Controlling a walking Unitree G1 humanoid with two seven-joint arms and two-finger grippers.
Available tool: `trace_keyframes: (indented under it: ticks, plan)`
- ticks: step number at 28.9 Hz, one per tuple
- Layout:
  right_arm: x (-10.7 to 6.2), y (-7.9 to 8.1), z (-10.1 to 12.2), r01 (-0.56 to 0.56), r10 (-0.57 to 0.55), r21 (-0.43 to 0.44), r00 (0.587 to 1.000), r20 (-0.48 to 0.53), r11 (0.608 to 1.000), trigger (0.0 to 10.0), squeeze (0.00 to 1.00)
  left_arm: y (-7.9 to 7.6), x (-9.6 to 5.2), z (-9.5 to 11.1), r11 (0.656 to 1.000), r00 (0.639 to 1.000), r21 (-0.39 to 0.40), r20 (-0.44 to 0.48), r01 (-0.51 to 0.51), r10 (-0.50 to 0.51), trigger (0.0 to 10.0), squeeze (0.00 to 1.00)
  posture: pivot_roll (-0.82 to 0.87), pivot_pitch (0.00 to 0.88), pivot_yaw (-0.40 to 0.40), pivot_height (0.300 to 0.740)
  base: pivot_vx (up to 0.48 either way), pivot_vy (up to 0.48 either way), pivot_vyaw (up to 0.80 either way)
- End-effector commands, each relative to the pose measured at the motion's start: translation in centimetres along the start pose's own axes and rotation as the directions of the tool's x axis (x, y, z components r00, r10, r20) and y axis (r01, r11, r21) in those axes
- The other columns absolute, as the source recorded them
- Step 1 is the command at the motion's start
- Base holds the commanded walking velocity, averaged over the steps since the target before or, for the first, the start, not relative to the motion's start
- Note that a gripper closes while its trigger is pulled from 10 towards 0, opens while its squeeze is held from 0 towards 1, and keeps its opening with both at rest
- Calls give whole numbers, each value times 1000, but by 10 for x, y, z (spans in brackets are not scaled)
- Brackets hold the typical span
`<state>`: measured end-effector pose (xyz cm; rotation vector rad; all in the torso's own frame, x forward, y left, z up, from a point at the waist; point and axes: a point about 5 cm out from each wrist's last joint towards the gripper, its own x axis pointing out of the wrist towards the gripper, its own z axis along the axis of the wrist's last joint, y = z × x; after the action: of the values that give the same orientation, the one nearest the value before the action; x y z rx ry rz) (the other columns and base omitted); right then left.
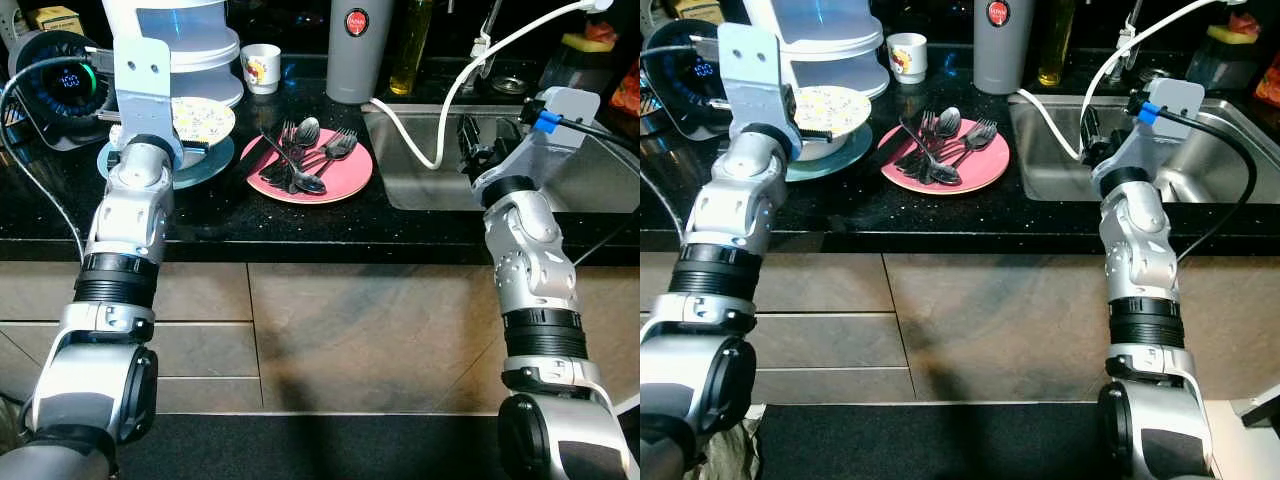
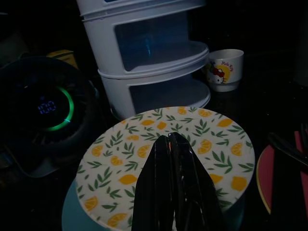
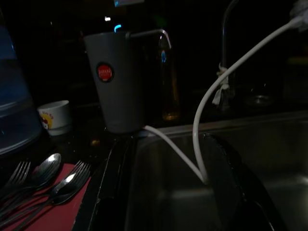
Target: Kitchen organization
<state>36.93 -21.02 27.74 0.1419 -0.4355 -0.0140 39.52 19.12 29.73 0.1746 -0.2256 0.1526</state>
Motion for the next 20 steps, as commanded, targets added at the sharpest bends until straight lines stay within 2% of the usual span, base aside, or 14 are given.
trace_keyframes:
  ticks: [1,7,11,20]
  plan:
    - [-4,0,-1,-11,11,9,1000,7,1000,10000,0,-4,1,1,1000,1000,0,9,14,-14,10000,0,69,36,12,740,0,0,0]
    - [-5,3,0,-36,36,9,999,12,999,10000,0,-3,0,-1,1000,1000,0,6,4,-4,10000,0,69,40,10,740,0,0,0]
    - [-7,9,-3,-59,59,17,998,7,998,10000,0,-4,1,-2,1000,1000,-1,9,-4,4,10000,0,69,40,7,740,0,-365,0]
    - [-8,9,-4,-63,63,22,998,1,998,10000,0,-3,1,-2,1000,1000,-10,9,-15,15,10000,0,69,44,5,740,0,-458,0]
